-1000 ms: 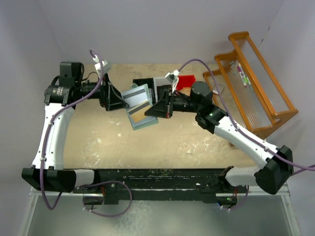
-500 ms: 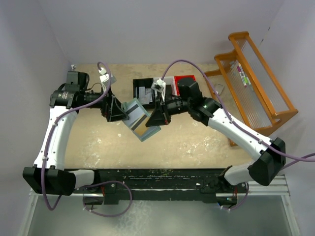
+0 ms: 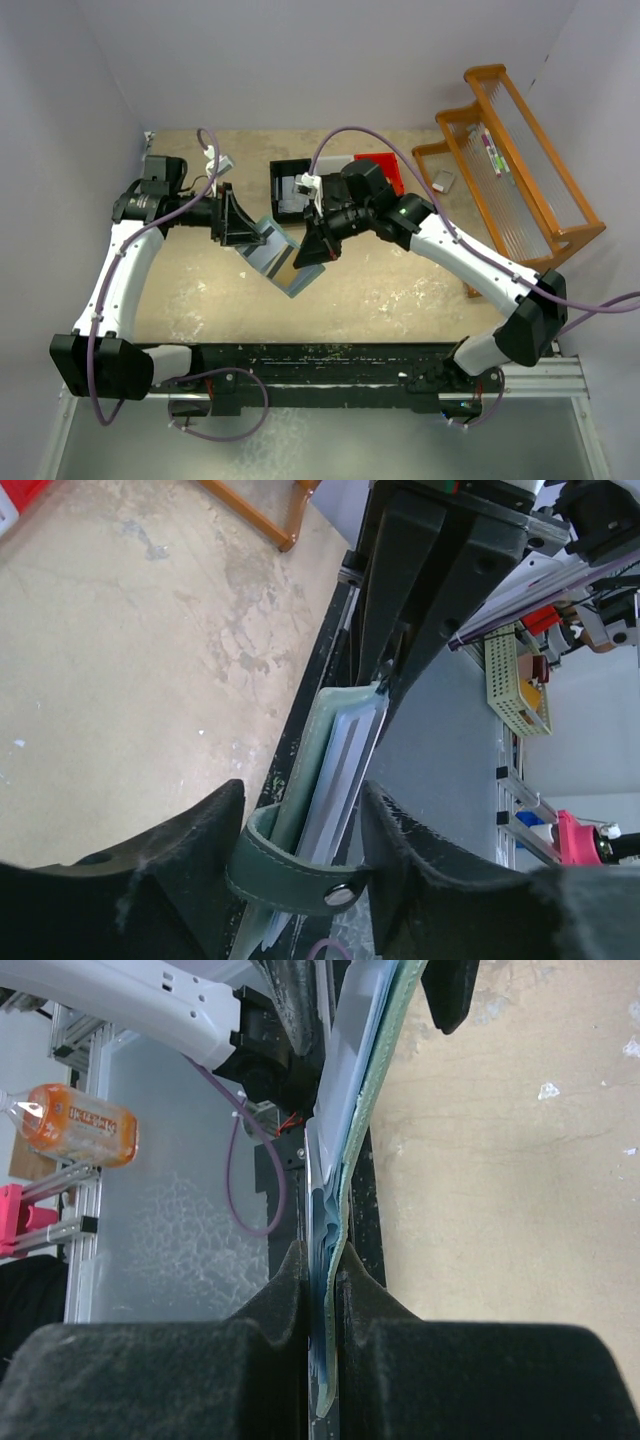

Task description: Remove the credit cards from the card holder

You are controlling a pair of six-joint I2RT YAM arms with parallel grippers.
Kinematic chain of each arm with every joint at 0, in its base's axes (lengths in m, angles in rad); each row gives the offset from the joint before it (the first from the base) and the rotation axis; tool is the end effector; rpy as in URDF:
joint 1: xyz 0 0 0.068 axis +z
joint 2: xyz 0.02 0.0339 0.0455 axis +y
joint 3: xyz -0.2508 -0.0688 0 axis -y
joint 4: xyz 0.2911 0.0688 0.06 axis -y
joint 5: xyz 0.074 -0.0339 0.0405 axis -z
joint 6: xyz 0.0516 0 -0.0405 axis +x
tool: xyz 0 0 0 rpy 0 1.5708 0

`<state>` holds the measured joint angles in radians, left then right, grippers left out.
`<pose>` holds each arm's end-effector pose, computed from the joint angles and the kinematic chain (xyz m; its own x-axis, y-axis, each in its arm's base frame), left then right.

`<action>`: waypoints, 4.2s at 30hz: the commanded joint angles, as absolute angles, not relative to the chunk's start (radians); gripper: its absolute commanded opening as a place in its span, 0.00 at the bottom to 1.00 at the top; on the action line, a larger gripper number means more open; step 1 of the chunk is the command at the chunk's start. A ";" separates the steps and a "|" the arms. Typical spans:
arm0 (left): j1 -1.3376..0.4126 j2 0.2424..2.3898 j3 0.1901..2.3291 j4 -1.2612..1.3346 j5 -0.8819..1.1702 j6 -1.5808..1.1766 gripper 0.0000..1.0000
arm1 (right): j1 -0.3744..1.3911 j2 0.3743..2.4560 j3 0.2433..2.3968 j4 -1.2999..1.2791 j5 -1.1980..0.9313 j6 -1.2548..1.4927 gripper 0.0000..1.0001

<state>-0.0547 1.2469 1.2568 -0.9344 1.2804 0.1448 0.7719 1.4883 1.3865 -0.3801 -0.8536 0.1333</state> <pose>0.2810 -0.0649 0.3433 -0.7034 0.0799 -0.7063 0.7006 0.2454 -0.6700 0.2528 0.3003 0.3435 -0.4537 -0.3197 -0.8318 -0.8845 0.0481 0.4640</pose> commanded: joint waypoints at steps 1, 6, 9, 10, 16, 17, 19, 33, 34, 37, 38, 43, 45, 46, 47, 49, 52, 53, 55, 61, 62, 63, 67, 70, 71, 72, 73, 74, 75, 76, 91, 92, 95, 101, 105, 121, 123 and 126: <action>-0.057 1.220 1.271 -0.885 1.359 0.100 0.49 | 0.776 1.482 1.459 -0.375 -0.868 0.106 0.00; -0.058 1.225 1.239 -0.866 1.337 0.089 0.37 | 0.776 1.491 1.471 -0.375 -0.881 0.106 0.00; -0.058 1.242 1.243 -0.904 1.336 0.121 0.18 | 0.777 1.486 1.470 -0.372 -0.877 0.106 0.00; -0.058 1.246 1.248 -0.919 1.336 0.130 0.12 | 0.777 1.485 1.469 -0.365 -0.894 0.106 0.01; -0.057 1.266 1.276 -0.937 1.338 0.103 0.00 | 0.726 1.473 1.417 -0.265 -0.787 0.221 0.38; -0.058 1.270 1.277 -0.923 1.337 0.081 0.00 | 0.715 1.470 1.407 -0.244 -0.760 0.249 0.43; -0.055 1.276 1.280 -0.892 1.342 0.032 0.00 | 0.699 1.461 1.393 -0.223 -0.674 0.304 0.54; -0.043 1.210 1.221 -0.450 1.058 -0.370 0.00 | 0.682 1.135 1.130 0.192 -0.345 0.727 0.63; -0.043 1.211 1.219 -0.432 1.052 -0.390 0.00 | 0.688 1.153 1.119 0.236 -0.394 0.770 0.62; -0.043 1.222 1.215 -0.381 1.075 -0.453 0.00 | 0.734 1.216 1.099 0.372 -0.477 0.857 0.62; -0.043 1.226 1.217 -0.370 1.086 -0.472 0.00 | 0.749 1.234 1.093 0.420 -0.490 0.883 0.61; -0.043 1.224 1.217 -0.300 1.133 -0.569 0.00 | 0.775 1.322 1.077 0.582 -0.542 0.975 0.58; -0.041 1.217 1.213 -0.265 1.153 -0.614 0.00 | 0.775 1.346 1.067 0.622 -0.548 0.993 0.56; -0.041 1.213 1.210 -0.252 1.159 -0.636 0.00 | 0.775 1.359 1.063 0.638 -0.553 1.000 0.56; -0.041 1.210 1.209 -0.240 1.167 -0.653 0.00 | 0.775 1.370 1.061 0.650 -0.561 1.006 0.55; -0.041 1.205 1.208 -0.229 1.179 -0.679 0.00 | 0.775 1.391 1.055 0.676 -0.572 1.022 0.54; -0.042 1.196 1.200 -0.215 1.192 -0.714 0.00 | 0.775 1.416 1.047 0.711 -0.587 1.043 0.53; -0.041 1.190 1.194 -0.206 1.197 -0.726 0.00 | 0.775 1.422 1.044 0.725 -0.590 1.052 0.52; -0.041 1.179 1.183 -0.187 1.203 -0.752 0.00 | 0.775 1.431 1.047 0.735 -0.586 1.057 0.51; -0.041 1.158 1.177 -0.154 1.223 -0.811 0.00 | 0.775 1.458 1.049 0.769 -0.592 1.067 0.46; -0.041 1.154 1.177 -0.152 1.224 -0.813 0.00 | 0.775 1.460 1.049 0.775 -0.600 1.073 0.46; -0.041 1.151 1.179 -0.152 1.224 -0.812 0.00 | 0.774 1.457 1.049 0.771 -0.604 1.077 0.46; -0.041 1.142 1.183 -0.159 1.220 -0.804 0.00 | 0.771 1.420 1.038 0.699 -0.570 1.039 0.47; -0.041 1.143 1.181 -0.161 1.221 -0.807 0.00 | 0.769 1.402 1.036 0.653 -0.546 1.011 0.48; -0.041 1.141 1.182 -0.161 1.221 -0.807 0.00 | 0.769 1.401 1.037 0.646 -0.542 1.006 0.48; -0.041 1.139 1.181 -0.162 1.220 -0.807 0.00 | 0.769 1.401 1.037 0.640 -0.540 1.002 0.48; -0.041 1.137 1.181 -0.162 1.220 -0.807 0.00 | 0.769 1.402 1.038 0.634 -0.540 0.997 0.48; -0.041 1.136 1.183 -0.163 1.220 -0.808 0.00 | 0.769 1.403 1.038 0.627 -0.537 0.995 0.48; -0.041 1.135 1.184 -0.163 1.221 -0.810 0.00 | 0.769 1.402 1.037 0.623 -0.533 0.992 0.48; -0.041 1.133 1.185 -0.163 1.221 -0.811 0.00 | 0.769 1.402 1.037 0.622 -0.531 0.989 0.48; -0.041 1.134 1.180 -0.169 1.214 -0.811 0.00 | 0.766 1.428 1.057 0.742 -0.578 1.056 0.39; -0.041 1.133 1.179 -0.169 1.213 -0.810 0.00 | 0.767 1.436 1.051 0.791 -0.590 1.084 0.37; -0.042 1.135 1.175 -0.169 1.212 -0.809 0.00 | 0.766 1.453 1.034 0.906 -0.615 1.157 0.30; -0.041 1.135 1.166 -0.150 1.224 -0.826 0.00 | 0.764 1.469 1.028 0.957 -0.629 1.192 0.09; -0.041 1.130 1.133 -0.083 1.258 -0.901 0.12 | 0.764 1.473 1.016 0.975 -0.628 1.202 0.00; -0.041 1.122 1.104 0.047 1.325 -1.017 0.01 | 0.744 1.422 0.889 1.029 -0.619 1.216 0.00; -0.041 1.120 1.105 0.050 1.327 -1.022 0.01 | 0.742 1.417 0.885 1.027 -0.623 1.214 0.00; -0.041 1.118 1.111 0.053 1.327 -1.027 0.01 | 0.741 1.398 0.865 1.010 -0.617 1.203 0.00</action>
